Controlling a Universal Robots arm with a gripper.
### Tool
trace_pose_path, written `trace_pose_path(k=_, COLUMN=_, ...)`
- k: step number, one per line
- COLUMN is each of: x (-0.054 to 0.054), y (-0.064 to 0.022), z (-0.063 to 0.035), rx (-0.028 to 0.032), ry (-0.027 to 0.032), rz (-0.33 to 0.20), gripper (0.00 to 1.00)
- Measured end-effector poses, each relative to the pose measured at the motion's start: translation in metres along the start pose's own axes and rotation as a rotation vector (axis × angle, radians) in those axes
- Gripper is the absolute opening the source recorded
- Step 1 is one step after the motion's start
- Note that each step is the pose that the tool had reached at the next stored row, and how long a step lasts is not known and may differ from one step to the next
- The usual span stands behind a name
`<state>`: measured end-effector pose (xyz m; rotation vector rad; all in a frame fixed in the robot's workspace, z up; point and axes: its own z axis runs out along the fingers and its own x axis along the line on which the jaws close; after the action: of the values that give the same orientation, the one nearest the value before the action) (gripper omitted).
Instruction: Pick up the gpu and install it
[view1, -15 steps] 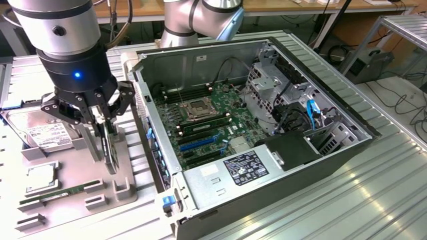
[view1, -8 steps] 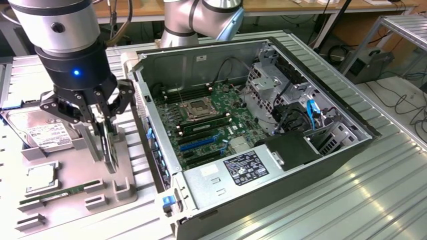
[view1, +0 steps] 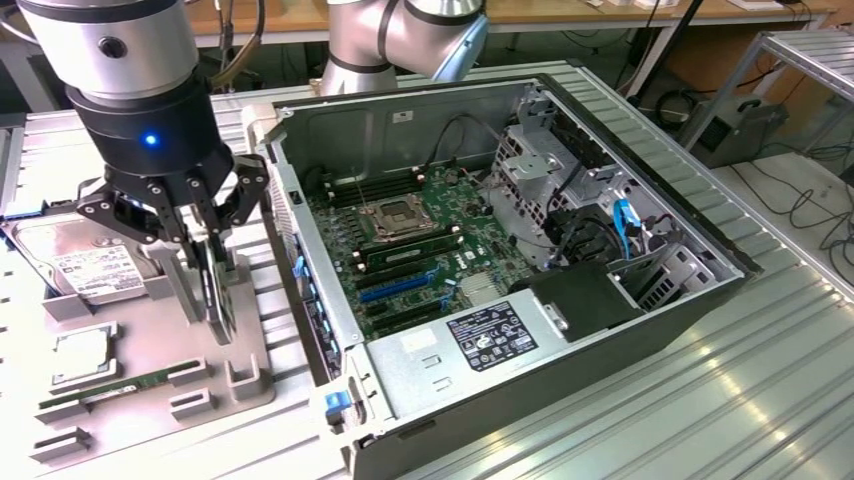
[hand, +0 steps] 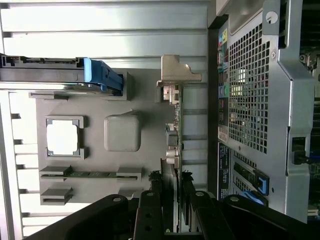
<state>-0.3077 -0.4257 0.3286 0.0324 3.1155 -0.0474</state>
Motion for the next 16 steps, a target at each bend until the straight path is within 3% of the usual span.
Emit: trace_pose_path(k=16, x=-0.0002, y=-0.0002, z=-0.0087, rx=0.0001, ry=0.0000, rz=0.000, gripper=0.27)
